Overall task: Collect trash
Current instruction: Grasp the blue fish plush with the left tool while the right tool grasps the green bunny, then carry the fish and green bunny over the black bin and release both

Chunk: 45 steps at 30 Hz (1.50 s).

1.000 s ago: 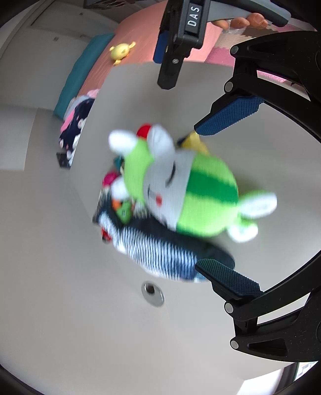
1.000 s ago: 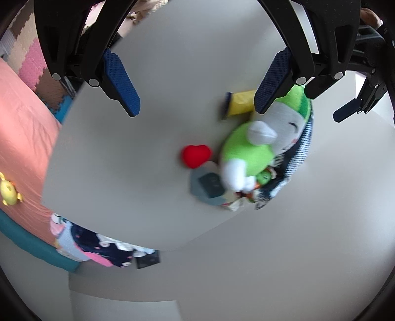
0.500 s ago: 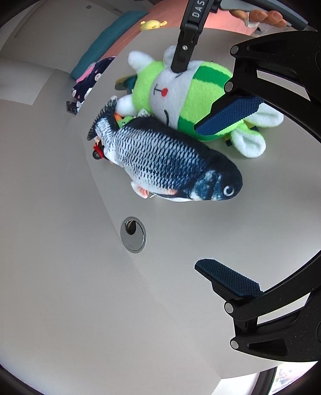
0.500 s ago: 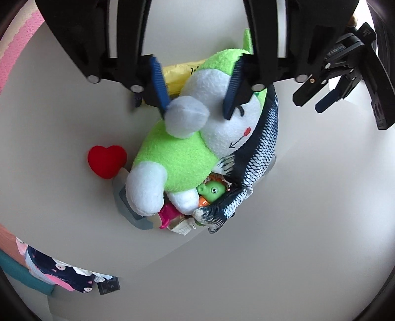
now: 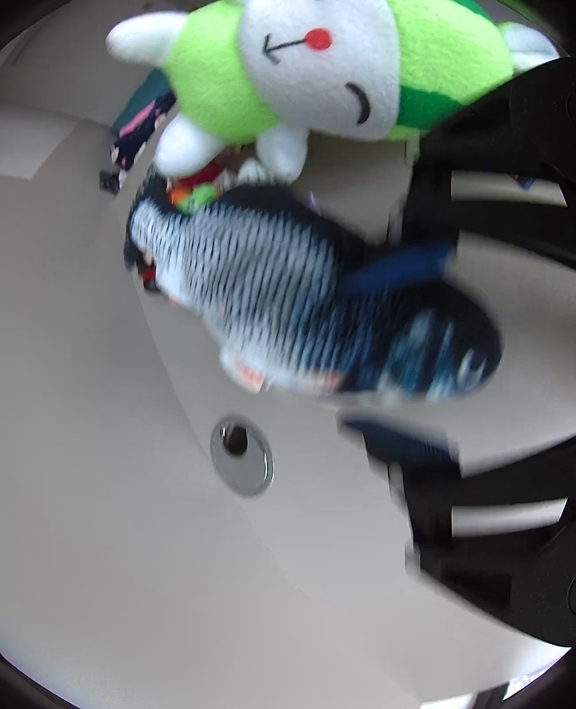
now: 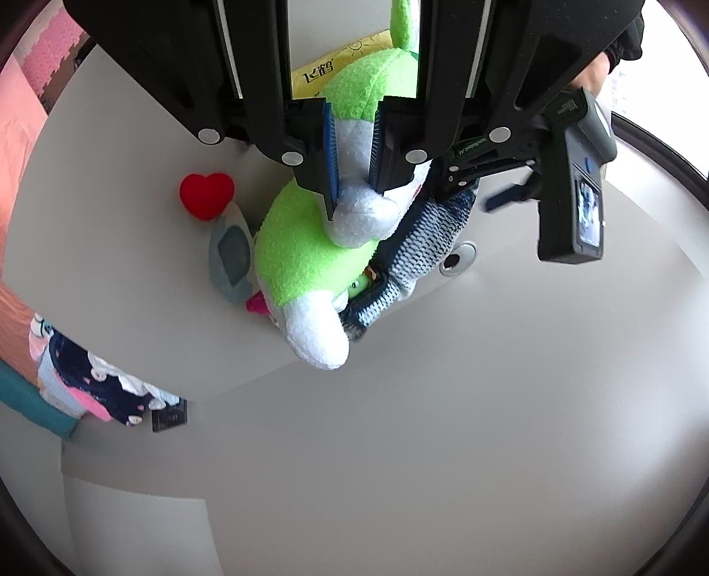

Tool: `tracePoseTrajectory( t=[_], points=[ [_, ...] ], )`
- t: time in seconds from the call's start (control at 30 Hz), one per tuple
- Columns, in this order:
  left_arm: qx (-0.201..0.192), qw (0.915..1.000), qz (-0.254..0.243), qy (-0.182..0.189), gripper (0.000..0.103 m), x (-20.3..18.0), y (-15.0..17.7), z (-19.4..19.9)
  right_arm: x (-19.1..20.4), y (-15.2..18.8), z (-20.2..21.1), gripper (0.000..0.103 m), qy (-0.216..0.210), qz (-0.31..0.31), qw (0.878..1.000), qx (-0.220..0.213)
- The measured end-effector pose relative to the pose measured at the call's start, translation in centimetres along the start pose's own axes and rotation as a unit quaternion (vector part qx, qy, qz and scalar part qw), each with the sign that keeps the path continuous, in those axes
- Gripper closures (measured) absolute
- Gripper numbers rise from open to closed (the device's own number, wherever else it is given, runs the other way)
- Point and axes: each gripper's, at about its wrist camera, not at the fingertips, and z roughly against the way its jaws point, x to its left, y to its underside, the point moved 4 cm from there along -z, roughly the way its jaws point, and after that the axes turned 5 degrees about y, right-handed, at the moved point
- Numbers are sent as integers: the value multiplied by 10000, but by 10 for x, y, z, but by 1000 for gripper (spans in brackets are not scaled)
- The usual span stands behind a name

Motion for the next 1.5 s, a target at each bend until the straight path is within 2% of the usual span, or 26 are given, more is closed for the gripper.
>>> tracePoseTrajectory(
  t=[0.07,0.1,0.4,0.7,0.93,1.07,1.27,1.5],
  points=[
    [-154,9999,21,-35,81,-2,-2,10,3,-2,6,89,11,51,10000,-64],
    [-245,9997,17,-9,83,-3,-4,17,4,-6,7,89,5,59,9999,-86],
    [-960,9951,-225,113,84,-21,-14,103,-10,-12,51,89,55,-58,9989,-463],
    [-1280,9885,-648,476,84,-81,-10,153,-60,-8,112,89,307,-383,9952,-852],
    [-1342,9813,-1113,822,84,-152,-4,166,-117,7,159,89,598,-732,9894,-1106],
    [-1302,9753,-1428,1069,84,-204,-2,159,-156,19,180,89,822,-967,9849,-1178],
    [-1079,9658,-1853,1460,84,-279,14,144,-212,48,211,89,1216,-1383,9756,-1195],
    [-772,9523,-2383,1744,83,-355,43,125,-269,84,240,89,1620,-1854,9617,-1209]
  ],
)
